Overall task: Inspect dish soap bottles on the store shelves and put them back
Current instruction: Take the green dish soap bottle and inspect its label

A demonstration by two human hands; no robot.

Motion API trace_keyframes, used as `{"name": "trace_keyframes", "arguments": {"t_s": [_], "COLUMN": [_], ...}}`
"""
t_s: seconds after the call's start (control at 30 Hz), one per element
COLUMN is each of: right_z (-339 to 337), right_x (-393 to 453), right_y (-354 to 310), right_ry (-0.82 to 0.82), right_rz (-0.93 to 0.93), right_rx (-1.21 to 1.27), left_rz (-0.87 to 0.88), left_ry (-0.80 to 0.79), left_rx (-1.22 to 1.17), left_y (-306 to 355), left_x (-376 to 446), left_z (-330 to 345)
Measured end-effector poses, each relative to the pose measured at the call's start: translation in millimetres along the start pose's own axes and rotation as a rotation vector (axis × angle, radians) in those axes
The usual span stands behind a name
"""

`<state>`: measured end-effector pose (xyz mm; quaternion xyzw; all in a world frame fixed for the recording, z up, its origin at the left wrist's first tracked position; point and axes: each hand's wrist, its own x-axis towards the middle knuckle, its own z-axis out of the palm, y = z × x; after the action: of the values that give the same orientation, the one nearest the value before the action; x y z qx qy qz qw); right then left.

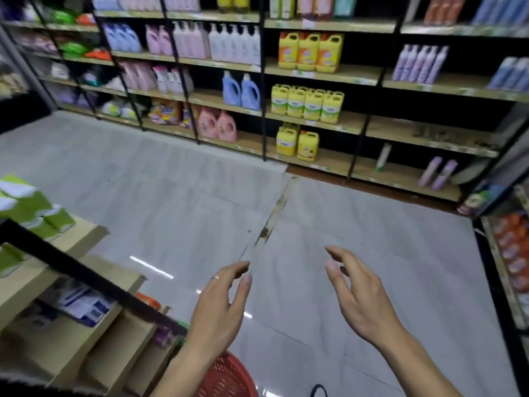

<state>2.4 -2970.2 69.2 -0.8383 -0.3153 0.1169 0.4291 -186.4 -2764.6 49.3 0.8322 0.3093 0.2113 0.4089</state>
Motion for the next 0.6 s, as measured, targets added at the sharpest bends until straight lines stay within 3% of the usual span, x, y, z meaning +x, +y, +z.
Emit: {"name": "trace_keyframes", "arguments": {"t_s": [0.23, 0.6], "right_z": [-27.6, -76.0], "right_x": [62.5, 251.7], "right_y": [23.4, 63.7], "right_ry": [0.078, 0.014], "right_rz": [0.027, -0.024], "right_rx": [0.015, 0.069], "left_rz": [0.042, -0.003], "left_ry": [-0.019, 0.111], "left_rx": [0.002, -0.019], "left_y": [20.1, 63.6], "left_x": [79.2, 246.2], "left_z": [24.5, 76.6]}}
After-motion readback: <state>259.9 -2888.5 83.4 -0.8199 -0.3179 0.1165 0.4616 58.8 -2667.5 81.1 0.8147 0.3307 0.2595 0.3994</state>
